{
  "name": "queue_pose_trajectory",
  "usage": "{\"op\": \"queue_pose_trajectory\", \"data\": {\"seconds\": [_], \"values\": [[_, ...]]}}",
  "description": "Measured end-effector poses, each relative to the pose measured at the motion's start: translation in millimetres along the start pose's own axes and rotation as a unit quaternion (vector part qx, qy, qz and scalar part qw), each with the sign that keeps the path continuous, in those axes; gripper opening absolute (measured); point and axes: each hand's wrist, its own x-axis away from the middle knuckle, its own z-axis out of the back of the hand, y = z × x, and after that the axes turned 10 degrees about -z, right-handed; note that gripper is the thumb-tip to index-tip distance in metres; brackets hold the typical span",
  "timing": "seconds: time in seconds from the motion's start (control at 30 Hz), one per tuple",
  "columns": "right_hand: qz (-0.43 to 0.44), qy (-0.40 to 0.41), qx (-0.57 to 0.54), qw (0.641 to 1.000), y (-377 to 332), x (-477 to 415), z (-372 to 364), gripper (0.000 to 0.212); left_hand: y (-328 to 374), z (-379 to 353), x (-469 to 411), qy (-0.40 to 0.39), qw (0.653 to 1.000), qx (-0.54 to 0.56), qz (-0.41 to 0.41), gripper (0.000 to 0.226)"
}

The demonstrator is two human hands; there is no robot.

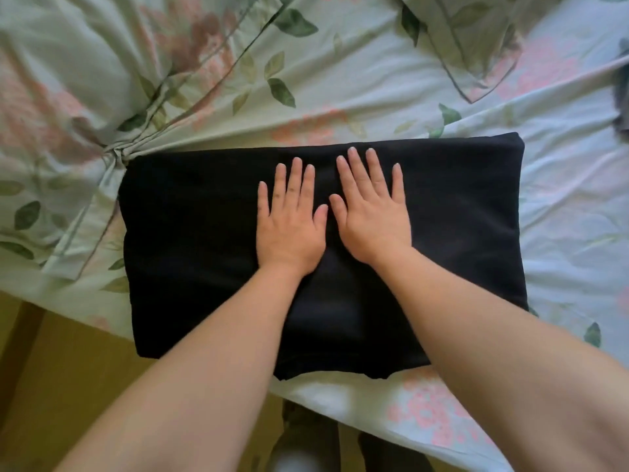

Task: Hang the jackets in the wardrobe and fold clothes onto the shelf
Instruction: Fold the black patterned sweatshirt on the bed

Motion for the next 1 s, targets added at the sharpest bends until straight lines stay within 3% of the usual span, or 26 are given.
{"op": "queue_pose_trajectory", "data": {"seconds": [0.1,0.2,0.27,0.33,0.47,0.57,0.67,0.77,0.87,1.0], "values": [[-0.054,0.006,0.006,0.998,57,7,-4,0.068,-52,-10,20,0.0,0.999,-0.023,-0.039,0.071],[-0.164,-0.018,0.014,0.986,127,23,1,0.074,-120,-11,54,0.007,0.997,-0.013,0.081,0.072],[-0.18,-0.027,0.026,0.983,145,29,1,0.075,-150,-11,76,-0.004,0.988,-0.005,0.151,0.074],[-0.186,-0.027,0.023,0.982,142,28,1,0.074,-155,-14,80,-0.022,0.985,-0.017,0.168,0.074],[-0.198,-0.016,-0.028,0.98,134,27,7,0.071,-109,0,55,0.01,0.977,0.005,0.215,0.072],[-0.239,0.052,-0.138,0.96,131,40,14,0.066,-49,14,37,0.064,0.992,0.032,0.104,0.072],[-0.36,0.094,-0.208,0.905,135,50,22,0.065,3,14,10,0.068,0.996,0.05,0.041,0.07],[-0.462,0.009,-0.219,0.859,151,52,29,0.064,25,0,-5,0.036,0.998,0.023,0.05,0.072],[-0.472,-0.076,-0.296,0.827,165,55,35,0.067,27,-15,-6,0.024,0.998,-0.003,0.061,0.073],[-0.392,-0.126,-0.311,0.856,165,64,58,0.057,28,-16,-8,0.026,0.997,-0.005,0.066,0.073]]}}
